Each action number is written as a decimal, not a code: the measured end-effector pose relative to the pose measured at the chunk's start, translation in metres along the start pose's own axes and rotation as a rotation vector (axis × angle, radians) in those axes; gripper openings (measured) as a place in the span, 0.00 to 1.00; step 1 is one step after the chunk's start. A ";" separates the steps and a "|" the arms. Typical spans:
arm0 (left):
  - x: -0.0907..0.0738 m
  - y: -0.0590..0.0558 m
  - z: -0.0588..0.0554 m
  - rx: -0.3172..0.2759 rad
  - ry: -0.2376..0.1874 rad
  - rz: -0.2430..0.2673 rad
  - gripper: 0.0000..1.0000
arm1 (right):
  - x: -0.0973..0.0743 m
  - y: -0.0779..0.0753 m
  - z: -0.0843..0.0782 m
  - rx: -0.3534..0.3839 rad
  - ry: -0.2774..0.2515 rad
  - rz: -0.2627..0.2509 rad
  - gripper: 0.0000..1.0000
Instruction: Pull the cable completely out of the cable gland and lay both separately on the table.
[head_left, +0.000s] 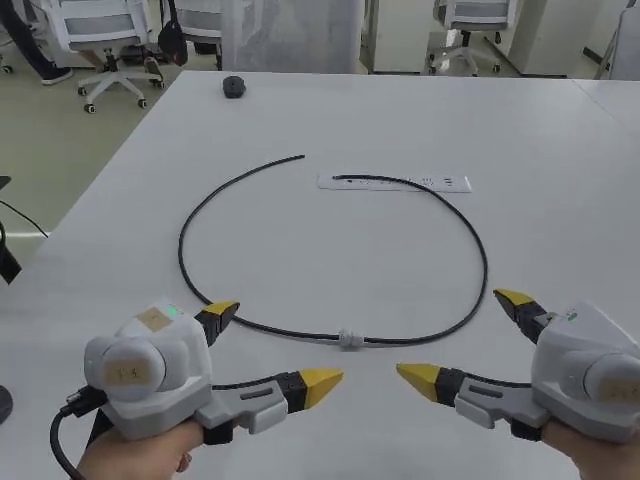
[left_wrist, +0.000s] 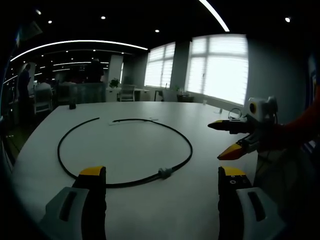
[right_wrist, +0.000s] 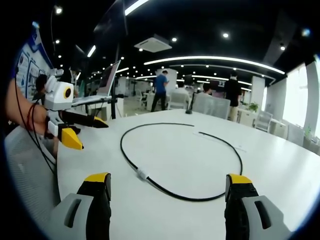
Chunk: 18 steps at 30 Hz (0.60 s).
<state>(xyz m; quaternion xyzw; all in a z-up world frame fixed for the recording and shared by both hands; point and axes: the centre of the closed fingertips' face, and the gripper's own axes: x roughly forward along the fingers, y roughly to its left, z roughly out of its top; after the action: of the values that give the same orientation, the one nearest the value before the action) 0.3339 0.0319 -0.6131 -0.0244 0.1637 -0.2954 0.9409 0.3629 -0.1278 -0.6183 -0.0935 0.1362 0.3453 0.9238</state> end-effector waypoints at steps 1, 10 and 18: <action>0.000 0.000 0.000 -0.002 -0.001 0.000 0.93 | 0.000 0.000 0.000 0.000 0.000 0.000 0.96; -0.001 -0.001 0.001 -0.005 -0.006 -0.002 0.93 | 0.000 0.000 0.000 0.007 -0.004 -0.001 0.95; -0.001 0.000 0.003 -0.005 -0.014 0.003 0.93 | 0.000 -0.001 0.000 0.002 -0.003 -0.001 0.93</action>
<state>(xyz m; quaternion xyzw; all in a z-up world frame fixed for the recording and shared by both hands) 0.3341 0.0327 -0.6098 -0.0287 0.1581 -0.2935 0.9424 0.3635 -0.1287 -0.6179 -0.0921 0.1352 0.3446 0.9244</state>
